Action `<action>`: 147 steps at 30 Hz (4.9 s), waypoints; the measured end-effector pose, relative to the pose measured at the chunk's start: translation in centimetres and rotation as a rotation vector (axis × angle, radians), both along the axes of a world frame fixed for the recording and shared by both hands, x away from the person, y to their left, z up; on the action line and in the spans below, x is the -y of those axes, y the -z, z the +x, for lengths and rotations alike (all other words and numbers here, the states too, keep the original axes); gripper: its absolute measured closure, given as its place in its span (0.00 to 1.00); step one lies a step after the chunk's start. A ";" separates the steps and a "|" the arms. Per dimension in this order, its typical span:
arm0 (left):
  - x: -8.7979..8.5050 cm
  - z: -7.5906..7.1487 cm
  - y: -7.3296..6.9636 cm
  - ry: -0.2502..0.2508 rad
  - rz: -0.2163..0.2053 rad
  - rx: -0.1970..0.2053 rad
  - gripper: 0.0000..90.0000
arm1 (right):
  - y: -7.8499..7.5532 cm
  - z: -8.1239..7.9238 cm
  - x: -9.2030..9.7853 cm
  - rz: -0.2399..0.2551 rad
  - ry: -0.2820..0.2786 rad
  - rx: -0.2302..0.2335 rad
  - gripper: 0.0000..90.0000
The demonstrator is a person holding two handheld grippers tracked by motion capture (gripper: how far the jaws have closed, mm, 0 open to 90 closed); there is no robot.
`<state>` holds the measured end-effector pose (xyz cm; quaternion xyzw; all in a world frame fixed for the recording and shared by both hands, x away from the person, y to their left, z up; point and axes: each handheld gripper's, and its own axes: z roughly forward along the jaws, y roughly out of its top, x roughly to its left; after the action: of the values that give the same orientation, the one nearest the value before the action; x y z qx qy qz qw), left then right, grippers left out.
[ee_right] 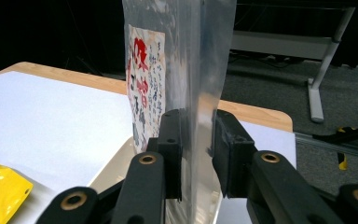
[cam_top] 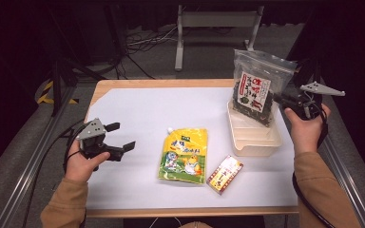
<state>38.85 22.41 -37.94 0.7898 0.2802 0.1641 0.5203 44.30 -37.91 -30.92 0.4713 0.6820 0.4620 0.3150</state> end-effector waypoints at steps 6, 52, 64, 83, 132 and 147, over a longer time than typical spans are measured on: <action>0.7 0.5 0.1 0.018 0.000 -0.008 0.07 | -0.2 -0.6 0.3 0.012 0.009 0.004 0.68; 3.6 0.0 -1.0 0.023 0.023 -0.098 0.13 | -2.3 -4.4 -9.0 -0.023 -0.379 -0.108 0.58; 4.1 -0.3 0.4 0.020 0.015 -0.119 0.21 | -0.5 -1.0 -12.6 -0.030 -0.460 -0.215 0.58; 4.6 -0.4 1.3 0.039 0.017 -0.170 0.27 | 2.3 2.9 -14.8 -0.060 -0.486 -0.351 0.58; 6.5 0.8 5.1 0.084 0.032 -0.283 0.27 | 9.0 6.2 -19.5 -0.068 -0.399 -0.619 0.48; 6.9 0.7 5.5 0.106 0.052 -0.292 0.27 | 10.2 6.3 -20.2 -0.083 -0.409 -0.664 0.43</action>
<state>39.57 15.55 -43.42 0.8322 0.3063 0.0271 0.4614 50.63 -17.67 -41.16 0.4361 0.8450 0.3096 -0.0025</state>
